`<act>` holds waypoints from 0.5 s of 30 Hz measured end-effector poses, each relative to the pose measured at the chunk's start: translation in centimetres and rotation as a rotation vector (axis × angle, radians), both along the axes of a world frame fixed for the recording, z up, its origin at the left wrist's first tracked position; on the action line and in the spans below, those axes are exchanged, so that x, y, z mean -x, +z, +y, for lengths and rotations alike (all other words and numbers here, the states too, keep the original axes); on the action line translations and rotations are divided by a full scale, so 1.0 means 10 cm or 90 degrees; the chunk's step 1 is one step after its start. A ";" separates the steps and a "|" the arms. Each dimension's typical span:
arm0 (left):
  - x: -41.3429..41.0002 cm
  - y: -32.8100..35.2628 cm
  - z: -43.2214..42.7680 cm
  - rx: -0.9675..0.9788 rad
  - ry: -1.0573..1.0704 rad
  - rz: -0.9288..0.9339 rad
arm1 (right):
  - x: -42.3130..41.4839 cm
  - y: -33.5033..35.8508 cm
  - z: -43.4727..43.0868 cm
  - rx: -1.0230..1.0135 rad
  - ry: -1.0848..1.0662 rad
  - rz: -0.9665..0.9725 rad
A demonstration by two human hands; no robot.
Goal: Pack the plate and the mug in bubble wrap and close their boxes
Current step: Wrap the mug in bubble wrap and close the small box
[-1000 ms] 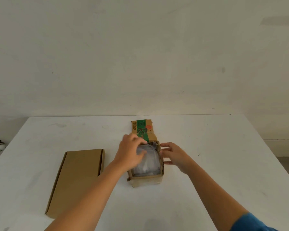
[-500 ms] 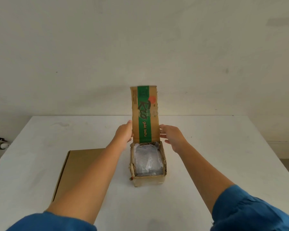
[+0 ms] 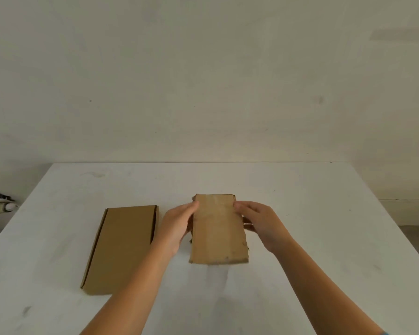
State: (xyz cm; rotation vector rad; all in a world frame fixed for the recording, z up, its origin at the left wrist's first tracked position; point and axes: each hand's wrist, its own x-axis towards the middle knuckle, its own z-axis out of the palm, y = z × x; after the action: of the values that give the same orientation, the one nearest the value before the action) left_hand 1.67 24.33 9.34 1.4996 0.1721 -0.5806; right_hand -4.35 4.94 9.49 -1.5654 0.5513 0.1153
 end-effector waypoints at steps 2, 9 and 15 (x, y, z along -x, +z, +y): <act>0.10 -0.13 0.05 -0.032 -0.023 -0.031 | 0.13 -0.09 0.06 -0.010 -0.013 -0.006; 0.40 -0.48 0.15 -0.229 -0.009 -0.154 | 0.41 -0.45 0.26 0.165 -0.094 0.013; 0.48 -0.56 0.12 -0.289 0.006 -0.302 | 0.47 -0.65 0.29 0.233 -0.085 -0.004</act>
State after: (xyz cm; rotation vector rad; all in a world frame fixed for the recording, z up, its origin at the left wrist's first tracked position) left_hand -3.10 25.54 3.69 2.0332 -0.0646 -0.1661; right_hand -9.04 7.88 2.95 -1.8762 0.6991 -0.0976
